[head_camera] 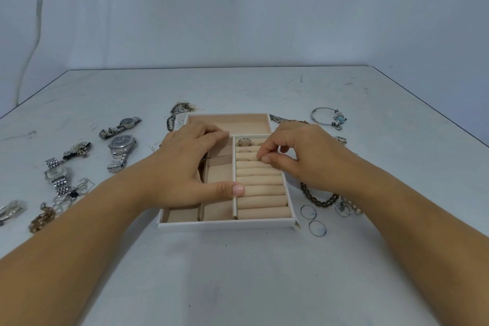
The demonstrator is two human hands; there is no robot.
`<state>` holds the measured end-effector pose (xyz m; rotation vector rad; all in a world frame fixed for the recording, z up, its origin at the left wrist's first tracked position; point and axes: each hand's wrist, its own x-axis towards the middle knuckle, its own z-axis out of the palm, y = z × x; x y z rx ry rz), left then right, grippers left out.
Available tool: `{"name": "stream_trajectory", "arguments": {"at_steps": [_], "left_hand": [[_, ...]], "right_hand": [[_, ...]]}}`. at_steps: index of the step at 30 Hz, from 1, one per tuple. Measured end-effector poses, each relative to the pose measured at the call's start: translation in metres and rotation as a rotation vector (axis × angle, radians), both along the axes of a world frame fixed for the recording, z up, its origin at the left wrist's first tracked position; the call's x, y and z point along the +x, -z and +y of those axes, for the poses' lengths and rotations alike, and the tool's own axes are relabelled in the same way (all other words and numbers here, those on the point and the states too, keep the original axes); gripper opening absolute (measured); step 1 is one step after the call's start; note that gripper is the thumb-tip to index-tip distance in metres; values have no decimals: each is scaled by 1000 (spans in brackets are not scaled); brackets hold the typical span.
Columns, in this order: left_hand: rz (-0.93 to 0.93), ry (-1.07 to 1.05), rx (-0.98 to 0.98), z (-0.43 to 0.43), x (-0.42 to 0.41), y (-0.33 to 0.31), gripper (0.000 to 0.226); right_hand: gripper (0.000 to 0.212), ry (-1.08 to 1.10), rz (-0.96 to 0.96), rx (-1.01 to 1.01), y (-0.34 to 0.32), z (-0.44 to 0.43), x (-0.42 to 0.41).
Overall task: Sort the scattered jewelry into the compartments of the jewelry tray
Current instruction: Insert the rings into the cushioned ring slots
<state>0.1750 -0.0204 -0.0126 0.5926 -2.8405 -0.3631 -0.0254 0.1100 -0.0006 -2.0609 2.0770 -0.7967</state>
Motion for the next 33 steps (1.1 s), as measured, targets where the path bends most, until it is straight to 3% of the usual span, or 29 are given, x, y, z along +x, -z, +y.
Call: {"name": "stream_trajectory", "arguments": {"at_steps": [5, 9, 12, 16, 20, 26, 29, 33], "left_hand": [[-9, -9, 0, 0, 0, 0, 105], [-3, -13, 9, 2, 0, -1, 105], [-3, -16, 8, 2, 0, -1, 104], [-4, -25, 10, 2, -1, -2, 106], [32, -23, 31, 1, 0, -4, 101], [271, 44, 97, 34, -16, -20, 56], [242, 145, 128, 62, -29, -25, 33], [131, 164, 123, 87, -47, -22, 28]], "right_hand": [[8, 54, -42, 60, -1, -1, 2], [4, 155, -347, 140, -2, -9, 1], [10, 205, -437, 119, 1, -13, 3], [20, 201, -388, 86, -10, -1, -5], [15, 146, -262, 98, -42, 31, -20], [13, 118, -29, 299, -41, 80, -25], [12, 148, 0, 313, -23, 104, -28], [12, 160, -19, 278, -10, 122, -33]]}}
